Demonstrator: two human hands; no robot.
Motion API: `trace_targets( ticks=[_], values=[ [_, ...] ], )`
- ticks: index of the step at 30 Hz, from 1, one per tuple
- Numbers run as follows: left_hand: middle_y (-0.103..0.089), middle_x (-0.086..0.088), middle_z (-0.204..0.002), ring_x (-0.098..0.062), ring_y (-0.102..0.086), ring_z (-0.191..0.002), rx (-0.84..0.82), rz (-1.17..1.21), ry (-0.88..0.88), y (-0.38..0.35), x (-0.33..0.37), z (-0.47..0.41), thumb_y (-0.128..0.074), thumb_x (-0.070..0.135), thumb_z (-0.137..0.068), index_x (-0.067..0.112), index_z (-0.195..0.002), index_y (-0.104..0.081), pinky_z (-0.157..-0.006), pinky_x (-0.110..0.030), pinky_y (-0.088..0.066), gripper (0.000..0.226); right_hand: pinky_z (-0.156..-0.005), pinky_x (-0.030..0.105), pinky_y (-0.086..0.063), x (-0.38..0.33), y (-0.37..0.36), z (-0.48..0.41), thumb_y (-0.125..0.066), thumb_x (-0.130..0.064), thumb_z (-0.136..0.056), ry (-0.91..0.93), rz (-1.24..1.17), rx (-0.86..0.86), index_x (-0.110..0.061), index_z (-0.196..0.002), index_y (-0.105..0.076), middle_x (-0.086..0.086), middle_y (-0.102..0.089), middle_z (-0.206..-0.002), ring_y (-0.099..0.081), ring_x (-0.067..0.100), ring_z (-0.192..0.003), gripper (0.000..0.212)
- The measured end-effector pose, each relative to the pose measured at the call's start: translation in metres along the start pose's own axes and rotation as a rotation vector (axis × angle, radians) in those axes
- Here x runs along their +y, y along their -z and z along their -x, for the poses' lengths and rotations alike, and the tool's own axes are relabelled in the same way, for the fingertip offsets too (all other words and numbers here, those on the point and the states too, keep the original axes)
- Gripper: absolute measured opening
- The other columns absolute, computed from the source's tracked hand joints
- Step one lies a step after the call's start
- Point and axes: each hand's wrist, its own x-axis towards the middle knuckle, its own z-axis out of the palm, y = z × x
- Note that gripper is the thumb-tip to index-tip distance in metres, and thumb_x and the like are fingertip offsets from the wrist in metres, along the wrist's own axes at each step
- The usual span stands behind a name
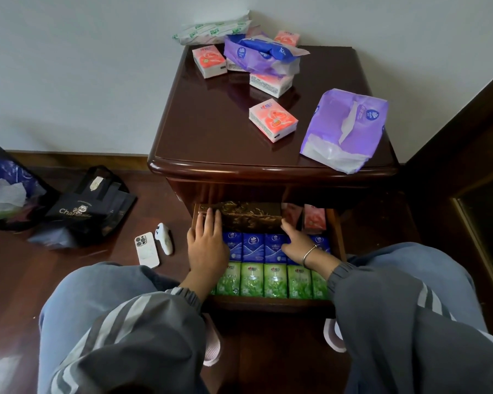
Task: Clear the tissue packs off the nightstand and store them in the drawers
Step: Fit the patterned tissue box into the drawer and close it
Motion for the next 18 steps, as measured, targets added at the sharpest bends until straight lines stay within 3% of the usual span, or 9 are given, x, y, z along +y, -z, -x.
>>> trace_targets(
  ticks=[4,8,12,15,18],
  values=[
    [-0.037,-0.01,-0.149,-0.029,-0.017,-0.147,-0.054,-0.049,-0.052,-0.006,-0.008,-0.001,-0.05,0.03,-0.088,0.015,-0.152,-0.026,-0.116,-0.047,-0.018,0.07,-0.09,0.035,-0.05,0.004,0.001,0.002,-0.045,-0.007,-0.088,0.051,0.008,0.062,-0.022,-0.147,-0.028,0.01,-0.046,-0.143,-0.058,0.028,-0.11,0.062],
    [-0.039,-0.01,-0.146,-0.029,-0.025,-0.143,-0.049,-0.053,-0.087,-0.01,-0.011,0.0,-0.047,0.031,-0.09,0.013,-0.152,-0.024,-0.117,-0.045,-0.018,0.068,-0.085,0.038,-0.052,0.002,0.014,0.006,-0.044,-0.011,-0.087,0.102,0.227,0.275,-0.024,-0.138,-0.044,0.013,-0.064,-0.118,-0.063,0.032,-0.096,0.052],
    [-0.038,-0.01,-0.147,-0.027,-0.027,-0.141,-0.057,-0.075,-0.112,-0.009,-0.017,0.001,-0.046,0.033,-0.091,0.014,-0.153,-0.02,-0.116,-0.045,-0.019,0.07,-0.099,0.036,-0.04,0.01,0.018,0.011,-0.043,-0.021,-0.091,0.198,0.517,0.287,-0.019,-0.132,-0.05,0.005,-0.057,-0.132,-0.05,0.024,-0.12,0.042],
    [-0.022,-0.01,-0.158,-0.026,-0.015,-0.147,-0.1,-0.065,-0.123,-0.013,-0.022,0.011,-0.046,0.033,-0.093,0.017,-0.155,-0.012,-0.118,-0.046,-0.013,0.072,-0.106,0.035,-0.029,0.024,0.012,0.019,-0.039,-0.032,-0.096,0.212,0.537,0.206,-0.024,-0.136,-0.046,-0.003,-0.044,-0.145,-0.039,0.017,-0.133,0.042],
    [-0.02,-0.01,-0.16,-0.028,-0.012,-0.148,-0.002,0.073,-0.104,-0.014,-0.027,0.02,-0.05,0.02,-0.092,0.011,-0.153,-0.022,-0.118,-0.048,-0.016,0.067,-0.107,0.032,-0.028,0.035,0.008,0.028,-0.039,-0.034,-0.097,0.251,0.5,0.235,-0.024,-0.136,-0.048,-0.004,-0.045,-0.145,-0.038,0.014,-0.135,0.041]
  ],
)
